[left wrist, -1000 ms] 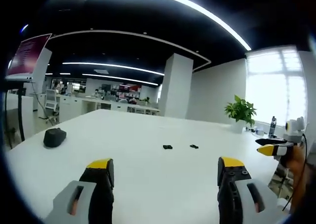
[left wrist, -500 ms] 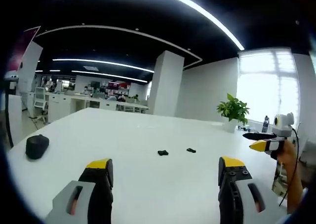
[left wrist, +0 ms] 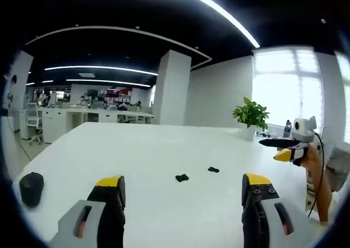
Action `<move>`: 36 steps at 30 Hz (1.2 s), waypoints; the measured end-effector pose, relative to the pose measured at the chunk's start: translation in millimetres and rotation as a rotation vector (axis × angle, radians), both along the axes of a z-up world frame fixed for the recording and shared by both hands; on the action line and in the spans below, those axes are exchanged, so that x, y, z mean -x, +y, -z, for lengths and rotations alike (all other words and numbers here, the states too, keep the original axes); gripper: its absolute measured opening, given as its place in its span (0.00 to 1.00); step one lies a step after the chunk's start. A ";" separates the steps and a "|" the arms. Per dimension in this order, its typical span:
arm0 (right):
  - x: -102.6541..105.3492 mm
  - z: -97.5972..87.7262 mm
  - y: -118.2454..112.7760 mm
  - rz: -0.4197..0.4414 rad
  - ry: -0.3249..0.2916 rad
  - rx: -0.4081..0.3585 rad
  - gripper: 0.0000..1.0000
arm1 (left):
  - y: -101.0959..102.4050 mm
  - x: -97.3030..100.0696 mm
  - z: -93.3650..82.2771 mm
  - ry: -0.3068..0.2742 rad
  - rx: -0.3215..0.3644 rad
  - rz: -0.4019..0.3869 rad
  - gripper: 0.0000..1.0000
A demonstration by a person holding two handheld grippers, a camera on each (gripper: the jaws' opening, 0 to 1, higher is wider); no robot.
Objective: Snap the two parts of the plastic buckle together until the buckle closes and remains connected.
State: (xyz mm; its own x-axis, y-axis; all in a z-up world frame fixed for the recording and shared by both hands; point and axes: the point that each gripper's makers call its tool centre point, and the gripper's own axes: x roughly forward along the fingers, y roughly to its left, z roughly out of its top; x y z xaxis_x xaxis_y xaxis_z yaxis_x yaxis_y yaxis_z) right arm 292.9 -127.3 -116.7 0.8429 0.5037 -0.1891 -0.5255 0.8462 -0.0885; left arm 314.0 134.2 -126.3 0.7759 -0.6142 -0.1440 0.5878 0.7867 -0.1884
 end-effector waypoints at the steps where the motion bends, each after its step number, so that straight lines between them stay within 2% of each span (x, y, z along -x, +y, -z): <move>1: -1.2 -0.7 1.5 -0.001 0.002 0.000 0.94 | 0.6 -1.9 -0.6 -0.001 0.004 0.007 0.89; 8: -2.9 -10.9 18.7 -0.083 -0.003 -0.024 0.94 | 2.7 -8.9 0.8 0.005 0.013 0.033 0.89; 17: -8.3 -12.2 29.7 -0.139 -0.002 -0.016 0.94 | 4.2 -11.0 0.4 0.008 0.030 0.061 0.89; 26: -18.7 -18.3 48.6 -0.233 -0.017 -0.065 0.94 | 5.3 -9.9 3.2 0.008 0.036 0.063 0.89; 32: -21.4 -19.3 58.9 -0.278 -0.022 -0.048 0.97 | 5.7 -11.1 3.4 0.010 0.054 0.066 0.89; 36: -22.4 -25.8 65.8 -0.316 -0.039 -0.072 0.97 | 6.0 -15.1 6.6 0.013 0.046 0.052 0.90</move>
